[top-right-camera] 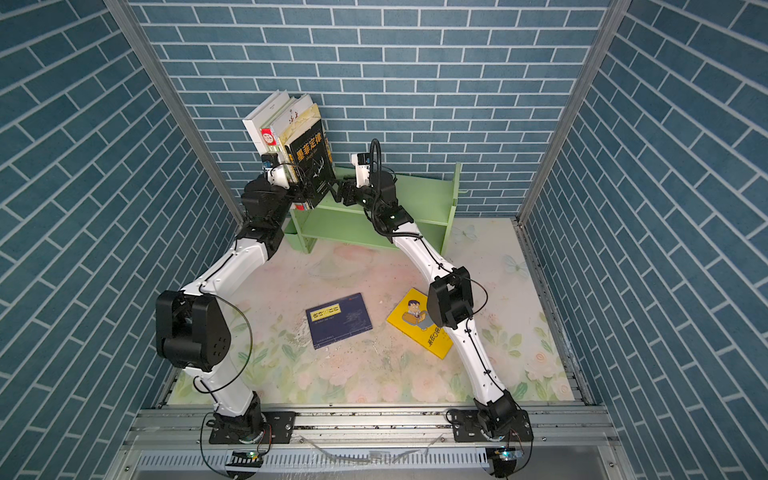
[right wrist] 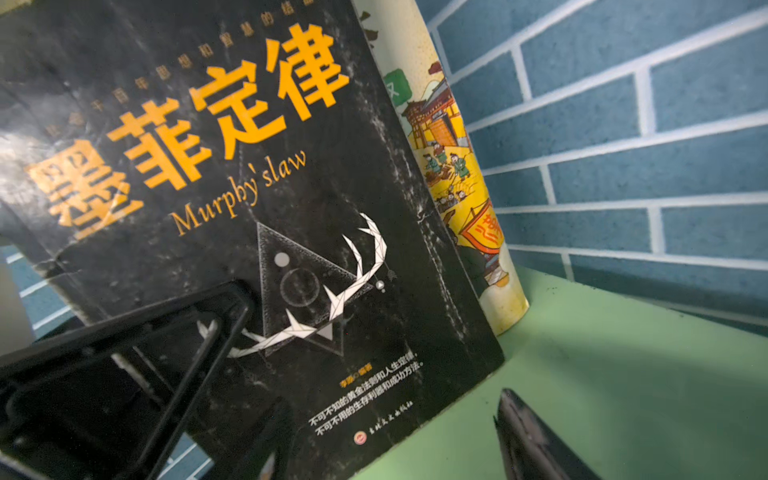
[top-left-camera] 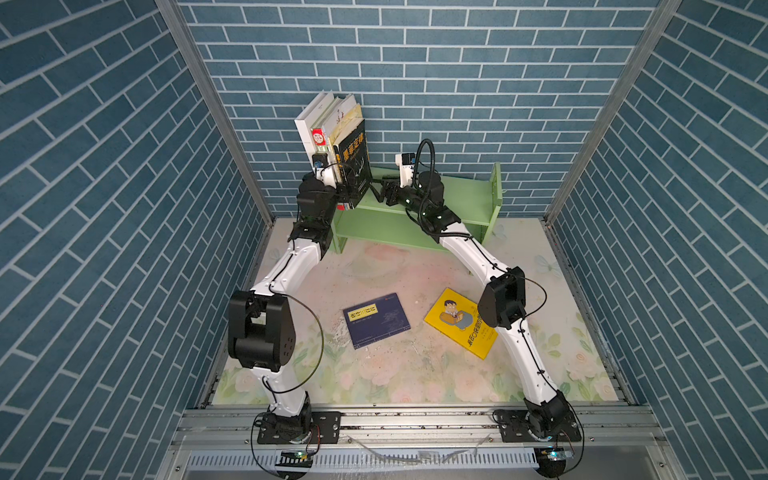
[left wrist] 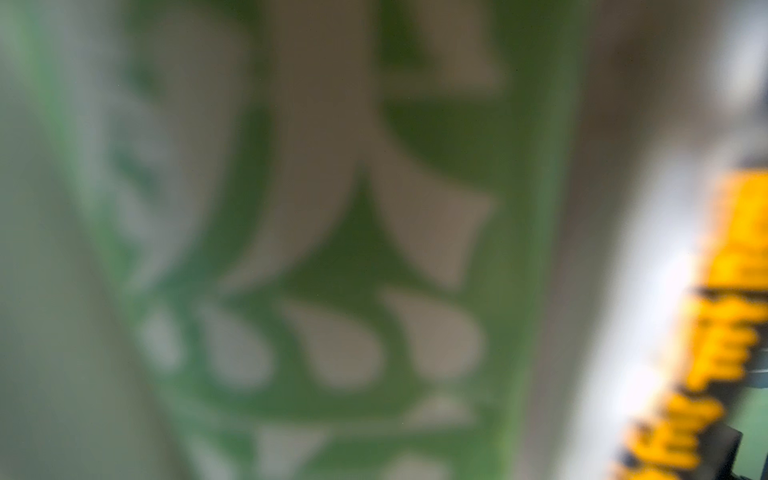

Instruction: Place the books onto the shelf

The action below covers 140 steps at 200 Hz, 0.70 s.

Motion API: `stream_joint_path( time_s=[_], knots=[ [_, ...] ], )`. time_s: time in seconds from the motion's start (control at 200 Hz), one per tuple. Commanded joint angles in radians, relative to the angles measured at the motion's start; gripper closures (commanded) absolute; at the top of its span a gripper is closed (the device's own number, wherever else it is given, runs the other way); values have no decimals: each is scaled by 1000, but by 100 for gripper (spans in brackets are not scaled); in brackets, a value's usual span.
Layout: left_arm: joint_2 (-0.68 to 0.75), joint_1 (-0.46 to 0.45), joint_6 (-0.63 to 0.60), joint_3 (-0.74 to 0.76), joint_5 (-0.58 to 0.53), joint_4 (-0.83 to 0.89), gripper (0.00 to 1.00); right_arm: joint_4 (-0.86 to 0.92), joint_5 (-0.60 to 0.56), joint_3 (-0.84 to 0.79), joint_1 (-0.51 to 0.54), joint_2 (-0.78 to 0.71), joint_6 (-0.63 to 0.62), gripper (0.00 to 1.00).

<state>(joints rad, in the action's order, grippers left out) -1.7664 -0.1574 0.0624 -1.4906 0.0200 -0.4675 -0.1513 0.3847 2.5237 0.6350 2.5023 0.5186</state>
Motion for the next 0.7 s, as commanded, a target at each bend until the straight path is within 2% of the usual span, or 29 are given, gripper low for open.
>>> stream_joint_path(
  time_s=[0.0,0.505,0.695],
  knots=[
    [42,9,-12,30,-8,-1,0,20,26,-5,7,22,40,23],
    [205,9,-59,103,-12,10,0,14,18,-54,5,-25,18,22],
    [208,9,-49,78,-3,55,0,7,19,-28,6,-8,25,21]
  ],
)
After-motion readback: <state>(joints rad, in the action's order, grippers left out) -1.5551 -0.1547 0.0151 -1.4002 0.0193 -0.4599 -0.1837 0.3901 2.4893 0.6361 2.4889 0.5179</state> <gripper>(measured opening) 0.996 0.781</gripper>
